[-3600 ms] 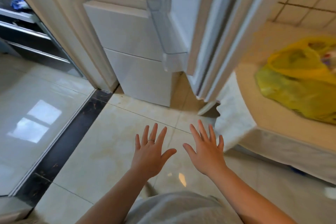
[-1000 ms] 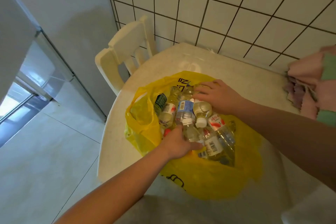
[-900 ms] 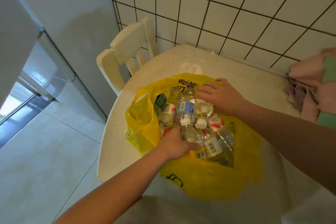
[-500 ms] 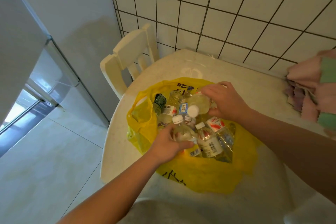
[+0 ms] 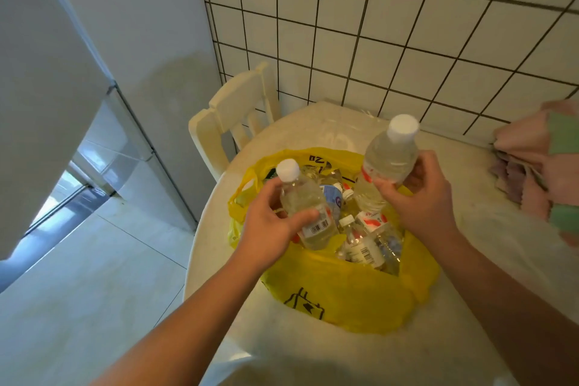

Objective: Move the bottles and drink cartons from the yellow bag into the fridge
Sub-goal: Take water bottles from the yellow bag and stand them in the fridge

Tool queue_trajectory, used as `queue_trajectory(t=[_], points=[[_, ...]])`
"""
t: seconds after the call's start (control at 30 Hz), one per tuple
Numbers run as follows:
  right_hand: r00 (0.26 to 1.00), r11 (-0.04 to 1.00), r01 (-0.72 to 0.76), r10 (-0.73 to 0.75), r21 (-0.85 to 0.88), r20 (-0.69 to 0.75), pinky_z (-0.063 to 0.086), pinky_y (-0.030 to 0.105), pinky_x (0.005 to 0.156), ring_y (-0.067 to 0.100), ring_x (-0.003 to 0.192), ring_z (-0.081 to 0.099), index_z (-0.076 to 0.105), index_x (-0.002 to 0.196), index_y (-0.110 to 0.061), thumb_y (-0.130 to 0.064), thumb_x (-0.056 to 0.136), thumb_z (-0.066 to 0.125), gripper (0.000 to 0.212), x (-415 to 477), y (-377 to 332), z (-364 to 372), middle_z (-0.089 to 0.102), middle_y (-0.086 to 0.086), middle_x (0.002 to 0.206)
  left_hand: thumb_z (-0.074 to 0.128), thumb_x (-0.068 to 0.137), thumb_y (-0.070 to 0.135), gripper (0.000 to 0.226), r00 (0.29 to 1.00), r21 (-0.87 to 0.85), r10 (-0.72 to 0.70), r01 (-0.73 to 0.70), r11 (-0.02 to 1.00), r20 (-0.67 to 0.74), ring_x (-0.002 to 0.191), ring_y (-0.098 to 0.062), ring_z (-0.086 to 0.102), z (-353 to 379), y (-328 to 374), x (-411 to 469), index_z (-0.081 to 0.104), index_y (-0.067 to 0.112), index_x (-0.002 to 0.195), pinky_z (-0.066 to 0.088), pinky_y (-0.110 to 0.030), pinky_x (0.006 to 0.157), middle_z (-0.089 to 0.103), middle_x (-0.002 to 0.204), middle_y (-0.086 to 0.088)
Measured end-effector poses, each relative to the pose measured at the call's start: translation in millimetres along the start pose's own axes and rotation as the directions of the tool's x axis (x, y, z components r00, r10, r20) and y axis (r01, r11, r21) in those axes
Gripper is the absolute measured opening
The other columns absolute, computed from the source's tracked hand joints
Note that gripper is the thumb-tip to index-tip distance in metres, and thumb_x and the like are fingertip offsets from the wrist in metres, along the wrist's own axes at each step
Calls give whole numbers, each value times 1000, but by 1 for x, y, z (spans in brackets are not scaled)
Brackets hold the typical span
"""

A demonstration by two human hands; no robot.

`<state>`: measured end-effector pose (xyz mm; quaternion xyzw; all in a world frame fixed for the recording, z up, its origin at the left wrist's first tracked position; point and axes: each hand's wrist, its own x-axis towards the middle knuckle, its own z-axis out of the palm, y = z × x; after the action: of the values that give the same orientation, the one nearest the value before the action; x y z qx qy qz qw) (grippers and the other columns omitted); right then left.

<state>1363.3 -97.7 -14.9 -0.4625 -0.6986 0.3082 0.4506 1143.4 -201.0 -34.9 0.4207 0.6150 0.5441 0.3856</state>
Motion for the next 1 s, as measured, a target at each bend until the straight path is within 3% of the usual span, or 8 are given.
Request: queue_trajectory(t=[0.2, 0.37, 0.53, 0.6, 0.67, 0.77, 0.87, 1.0], points=[[982, 943, -90, 138, 320, -131, 51, 14, 68, -4, 84, 66, 52, 105, -13, 0, 84, 71, 31, -20, -32, -7, 65, -6, 94, 83, 65, 28, 68, 992, -99, 61, -72, 992, -110, 106, -13, 67, -18, 33, -17, 57, 18, 128, 59, -31, 87, 70, 115, 0], [962, 834, -183, 262, 521, -80, 55, 19, 66, 4, 87, 70, 58, 106, -24, -10, 96, 57, 17, -40, -51, -2, 73, -11, 92, 77, 69, 27, 62, 984, -177, 50, -80, 981, -169, 102, -16, 69, -36, 50, -40, 57, 19, 127, 58, -36, 87, 72, 108, 2], [928, 710, -298, 373, 638, 19, 56, 27, 60, 9, 74, 70, 64, 100, -22, -20, 101, 50, 14, -62, -66, 17, 74, -8, 80, 76, 77, 28, 60, 987, -304, -24, -26, 952, -161, 107, -31, 68, -60, 46, -66, 56, 17, 132, 59, -48, 81, 65, 123, -11], [910, 661, -353, 407, 662, 79, 58, 31, 62, 14, 75, 72, 65, 106, -19, -35, 93, 58, 22, -74, -75, 30, 75, -4, 83, 75, 74, 34, 62, 984, -323, -42, -16, 946, -172, 107, -32, 68, -69, 42, -77, 57, 18, 131, 59, -46, 80, 65, 123, -13], [889, 637, -415, 435, 650, 142, 58, 41, 74, 21, 83, 72, 66, 113, -16, -54, 75, 64, 54, -89, -86, 45, 75, 2, 91, 75, 79, 31, 55, 980, -312, -51, -12, 950, -192, 106, -30, 68, -79, 36, -89, 58, 20, 130, 59, -46, 82, 66, 120, -12], [853, 595, -488, 478, 638, 207, 55, 48, 84, 25, 88, 71, 67, 111, -17, -56, 69, 61, 57, -113, -100, 70, 75, 5, 94, 73, 80, 34, 54, 973, -314, -77, 5, 950, -218, 107, -28, 68, -100, 27, -108, 59, 23, 131, 57, -49, 88, 68, 118, -7], [823, 578, -550, 495, 602, 277, 54, 53, 89, 35, 100, 67, 63, 123, -10, -62, 65, 65, 78, -141, -119, 99, 71, 15, 108, 73, 80, 32, 57, 973, -347, -90, 12, 938, -210, 106, -30, 68, -129, 16, -131, 58, 18, 133, 58, -43, 86, 69, 117, -10], [807, 600, -590, 462, 540, 368, 55, 44, 82, 30, 93, 71, 68, 111, -16, -56, 69, 58, 59, -184, -147, 144, 75, 7, 95, 67, 83, 31, 56, 975, -352, -81, 3, 936, -209, 102, -31, 70, -184, -3, -171, 57, 14, 135, 57, -38, 82, 72, 112, -10]])
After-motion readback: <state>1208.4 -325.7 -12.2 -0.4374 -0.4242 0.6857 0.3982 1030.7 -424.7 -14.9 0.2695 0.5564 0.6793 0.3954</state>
